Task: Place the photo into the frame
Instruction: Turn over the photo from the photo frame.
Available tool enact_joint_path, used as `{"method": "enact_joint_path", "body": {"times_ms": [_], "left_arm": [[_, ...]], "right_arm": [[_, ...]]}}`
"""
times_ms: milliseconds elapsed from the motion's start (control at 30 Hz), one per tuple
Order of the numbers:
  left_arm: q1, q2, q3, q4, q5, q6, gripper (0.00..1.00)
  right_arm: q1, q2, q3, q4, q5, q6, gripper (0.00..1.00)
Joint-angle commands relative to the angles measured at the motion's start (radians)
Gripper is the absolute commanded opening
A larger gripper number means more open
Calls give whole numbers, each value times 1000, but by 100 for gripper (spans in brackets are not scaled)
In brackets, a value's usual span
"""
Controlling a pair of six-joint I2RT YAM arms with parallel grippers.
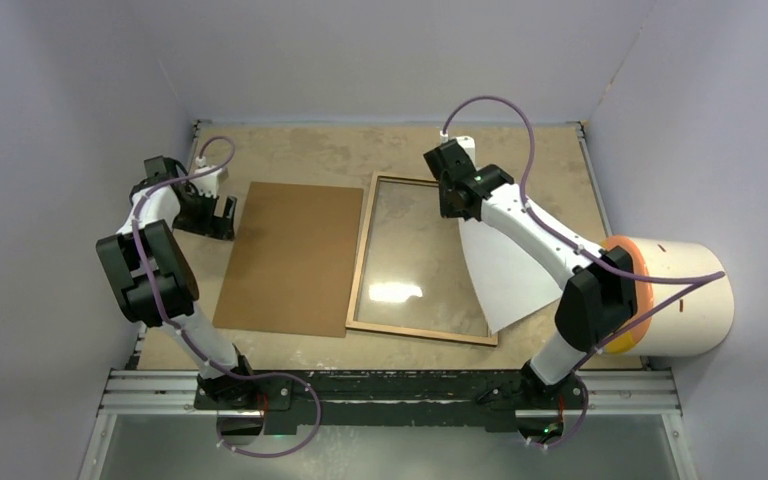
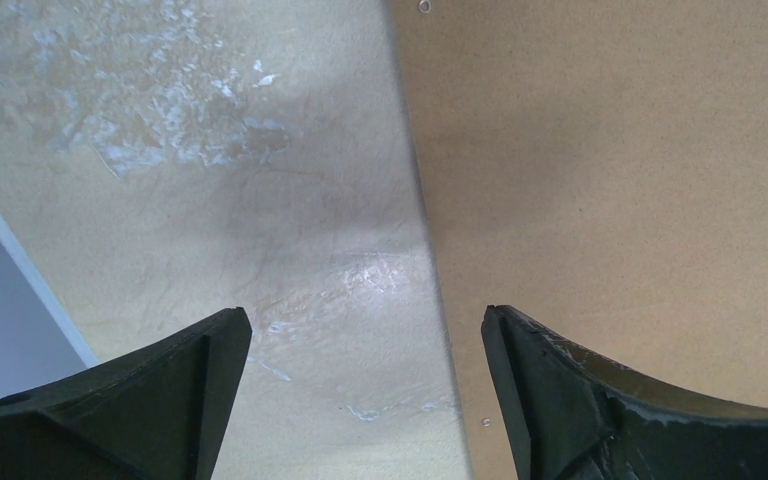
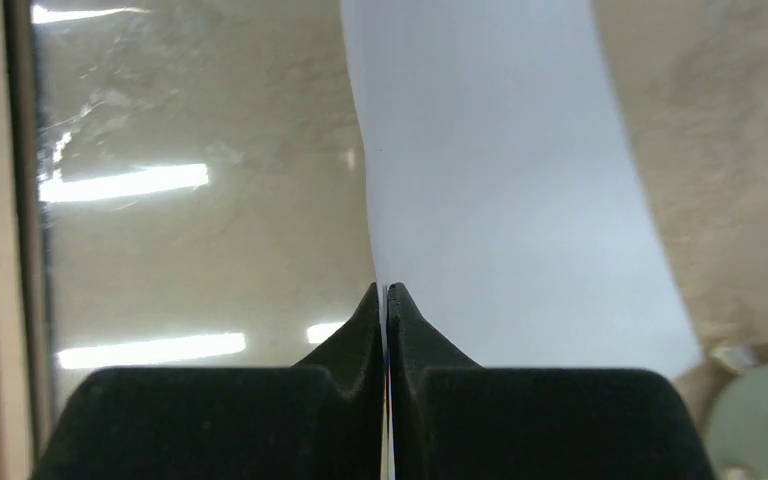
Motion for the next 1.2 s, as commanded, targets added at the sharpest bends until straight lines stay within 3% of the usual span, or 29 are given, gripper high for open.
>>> {"method": "enact_joint_path", "body": {"times_ms": [0,133,233,333,533,833,1167], "left_arm": [[-2,-39,-20,32,14,-5,93],[-2,-43,-32,42,15,-7,95],[-1,-43,-38,46,38,-15,96],[-1,-35,-34,40,43,-24,96],[-2,-38,-38,51,9,-17,98],[-2,-27,-37,61,10,-30,99],[-2,-7,-40,81,-30,-24,100]], "right_arm": [[-7,-62,-88,199,-252,248,0],[-8,-27,-76,186,-344,406,0],[-9,65,11,68,-376,535,0],[-9,147,66,-18,-346,664,0],[-5,134,19,32,-216,875,0],[16,156,63,70,-126,951,0],[28,223,90,168,-138,821,0]]}}
